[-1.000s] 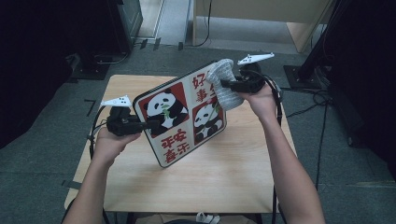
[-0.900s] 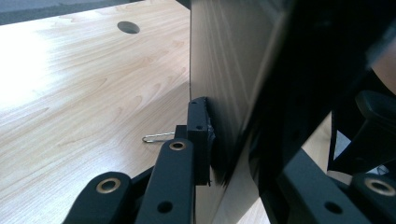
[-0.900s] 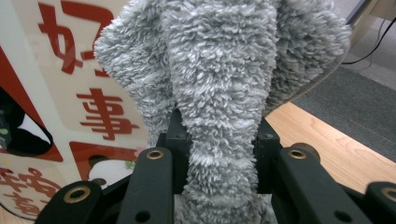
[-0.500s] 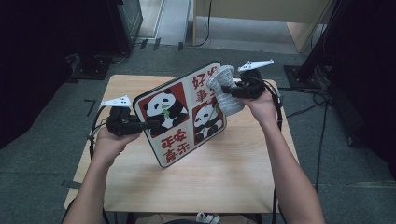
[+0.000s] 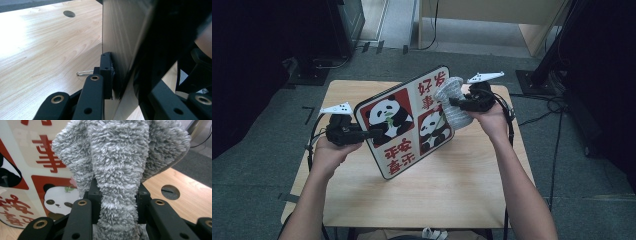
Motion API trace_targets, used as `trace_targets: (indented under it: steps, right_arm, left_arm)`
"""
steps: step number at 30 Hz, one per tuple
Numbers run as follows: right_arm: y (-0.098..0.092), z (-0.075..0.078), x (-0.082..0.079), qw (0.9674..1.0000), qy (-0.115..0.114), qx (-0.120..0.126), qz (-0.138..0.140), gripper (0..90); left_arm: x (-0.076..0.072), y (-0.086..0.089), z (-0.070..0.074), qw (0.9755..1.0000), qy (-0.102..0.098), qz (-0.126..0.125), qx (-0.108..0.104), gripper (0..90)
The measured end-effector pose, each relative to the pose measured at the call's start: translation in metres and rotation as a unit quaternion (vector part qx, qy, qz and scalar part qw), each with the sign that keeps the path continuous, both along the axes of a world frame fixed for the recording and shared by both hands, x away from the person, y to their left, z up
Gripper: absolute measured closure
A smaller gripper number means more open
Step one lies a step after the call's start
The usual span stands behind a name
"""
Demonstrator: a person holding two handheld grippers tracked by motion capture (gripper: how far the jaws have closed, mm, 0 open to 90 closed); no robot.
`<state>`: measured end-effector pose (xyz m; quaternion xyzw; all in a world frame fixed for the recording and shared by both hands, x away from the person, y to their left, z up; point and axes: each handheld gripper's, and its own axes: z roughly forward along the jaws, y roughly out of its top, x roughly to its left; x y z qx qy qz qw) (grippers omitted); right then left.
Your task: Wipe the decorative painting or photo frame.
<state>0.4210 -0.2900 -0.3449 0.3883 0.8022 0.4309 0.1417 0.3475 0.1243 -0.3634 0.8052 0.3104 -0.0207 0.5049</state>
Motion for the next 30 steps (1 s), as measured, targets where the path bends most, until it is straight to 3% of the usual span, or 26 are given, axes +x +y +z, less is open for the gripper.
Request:
trace_targets:
  steps: [5, 30]
  right_arm:
    - [-0.001, -0.007, -0.002, 1.0000, 0.000, 0.008, -0.002, 67.8]
    - [-0.003, -0.038, -0.011, 0.9997, 0.022, -0.010, -0.008, 67.2]
  left_arm:
    - [0.000, 0.000, 0.000, 1.0000, 0.000, -0.002, -0.001, 78.5]
    - [-0.001, -0.001, 0.000, 1.0000, 0.003, 0.005, -0.003, 78.7]
